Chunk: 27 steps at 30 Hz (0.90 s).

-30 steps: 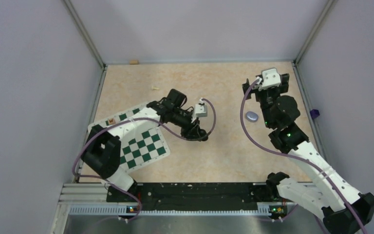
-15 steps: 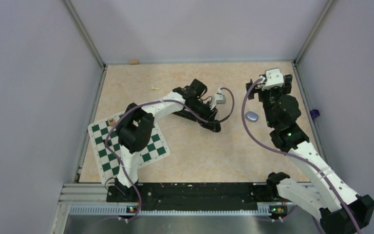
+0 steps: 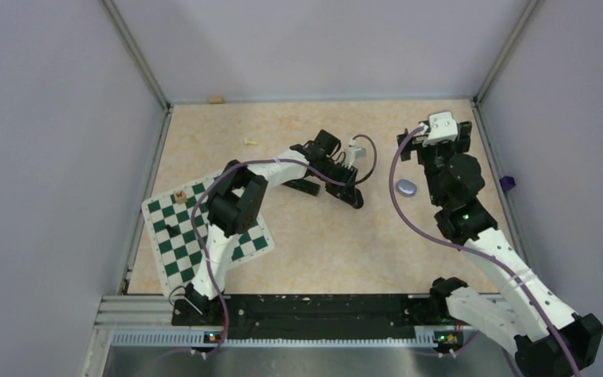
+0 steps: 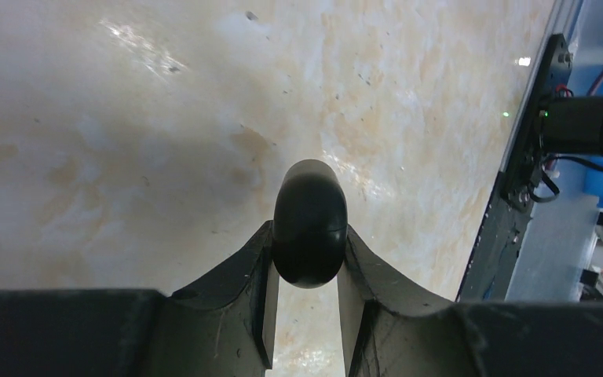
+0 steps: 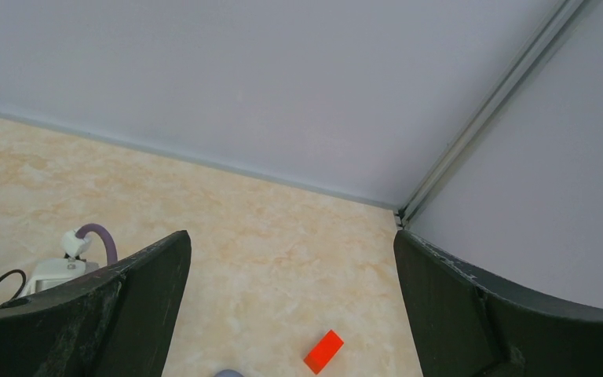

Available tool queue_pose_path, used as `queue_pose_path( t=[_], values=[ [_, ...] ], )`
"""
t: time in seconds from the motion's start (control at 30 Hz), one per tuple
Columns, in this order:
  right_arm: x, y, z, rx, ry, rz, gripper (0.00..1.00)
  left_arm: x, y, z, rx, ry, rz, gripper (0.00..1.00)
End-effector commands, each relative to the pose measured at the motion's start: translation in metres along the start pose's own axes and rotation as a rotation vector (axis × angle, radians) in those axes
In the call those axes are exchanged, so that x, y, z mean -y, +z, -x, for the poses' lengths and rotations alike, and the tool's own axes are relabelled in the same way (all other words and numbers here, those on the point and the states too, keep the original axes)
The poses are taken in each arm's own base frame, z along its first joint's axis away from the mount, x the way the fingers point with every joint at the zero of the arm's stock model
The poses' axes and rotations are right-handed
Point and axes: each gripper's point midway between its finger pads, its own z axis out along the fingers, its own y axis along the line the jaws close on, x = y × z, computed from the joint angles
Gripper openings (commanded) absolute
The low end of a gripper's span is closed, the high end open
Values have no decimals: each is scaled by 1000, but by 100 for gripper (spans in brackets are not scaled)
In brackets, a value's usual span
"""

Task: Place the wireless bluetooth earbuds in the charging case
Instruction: Place the charging case with the earbuds at the center of the board.

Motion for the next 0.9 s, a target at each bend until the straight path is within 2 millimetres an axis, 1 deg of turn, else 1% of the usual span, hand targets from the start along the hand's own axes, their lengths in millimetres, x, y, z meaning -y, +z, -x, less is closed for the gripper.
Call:
queue_pose_path(
  t=[0.0,0.1,0.2,0.3,0.43,0.57,0.63,0.67,0.77,0.8,0.87],
  values=[
    [11,-1,12,47,33,-31,99,-12,-1,27,60,-49,53,4],
    [11,0,12,48,34,-32,99,-22,2,24,52,-79,91,7],
    [11,0,12,48,35,-31,99,-29,2,21,47,-90,122,13],
    [10,0,11,47,34,-29,99,-35,1,20,47,-97,153,21],
    [11,-1,13,51,37,-32,99,-36,1,19,45,-104,159,29],
    [13,-2,13,52,41,-38,99,-37,2,18,39,-117,167,42],
    [13,-2,14,53,43,-38,99,-40,1,17,35,-126,181,56],
    [13,-1,13,52,42,-36,99,-42,1,16,34,-129,191,69],
    [13,-2,14,55,41,-35,99,-42,-3,17,40,-128,207,96],
    [13,-2,15,57,41,-37,99,-42,-5,18,45,-125,216,98],
    [17,-3,17,60,41,-51,99,-38,-13,23,62,-112,224,99]
  ],
)
